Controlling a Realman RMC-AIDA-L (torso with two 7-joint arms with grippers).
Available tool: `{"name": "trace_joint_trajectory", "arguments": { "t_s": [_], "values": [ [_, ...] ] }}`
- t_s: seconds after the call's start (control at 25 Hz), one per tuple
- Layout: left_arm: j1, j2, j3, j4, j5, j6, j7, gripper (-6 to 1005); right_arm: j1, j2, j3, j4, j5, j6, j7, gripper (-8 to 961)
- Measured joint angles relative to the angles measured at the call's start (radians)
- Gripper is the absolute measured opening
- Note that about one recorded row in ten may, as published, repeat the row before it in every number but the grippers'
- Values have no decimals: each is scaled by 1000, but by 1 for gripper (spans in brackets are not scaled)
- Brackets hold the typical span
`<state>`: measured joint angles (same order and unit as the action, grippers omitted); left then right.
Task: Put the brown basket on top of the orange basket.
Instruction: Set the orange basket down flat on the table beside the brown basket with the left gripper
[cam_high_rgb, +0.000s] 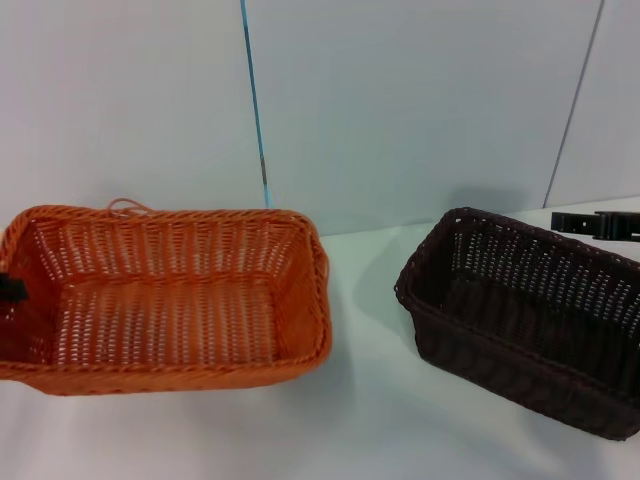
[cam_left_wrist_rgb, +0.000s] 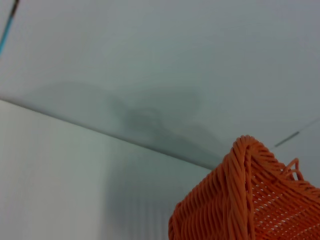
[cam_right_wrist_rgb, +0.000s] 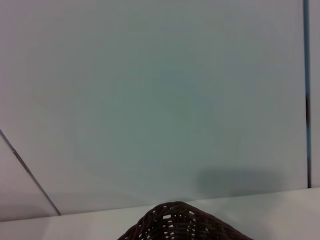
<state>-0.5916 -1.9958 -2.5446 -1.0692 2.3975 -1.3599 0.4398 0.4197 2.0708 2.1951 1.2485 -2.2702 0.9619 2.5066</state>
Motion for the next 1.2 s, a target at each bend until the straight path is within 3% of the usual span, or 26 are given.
{"name": "trace_joint_trajectory", "arguments": {
  "t_s": [0.12, 0.44, 0.48, 0.92, 1.2],
  "values": [
    [0, -10, 1, -20, 0, -22, -17, 167, 1, -1, 0, 0, 0, 0, 0, 794],
    [22, -69, 8, -97, -10, -59, -20, 167, 4, -2, 0, 0, 0, 0, 0, 793],
    [28, -85, 10, -106, -12, -68, -20, 167, 4, -2, 0, 0, 0, 0, 0, 793],
    [61, -149, 10, -139, -13, -77, -16, 167, -1, -2, 0, 2, 0, 4, 0, 793],
    [79, -161, 11, -64, -38, -26, -9, 168, -8, -1, 0, 2, 0, 5, 0, 793]
  ]
}}
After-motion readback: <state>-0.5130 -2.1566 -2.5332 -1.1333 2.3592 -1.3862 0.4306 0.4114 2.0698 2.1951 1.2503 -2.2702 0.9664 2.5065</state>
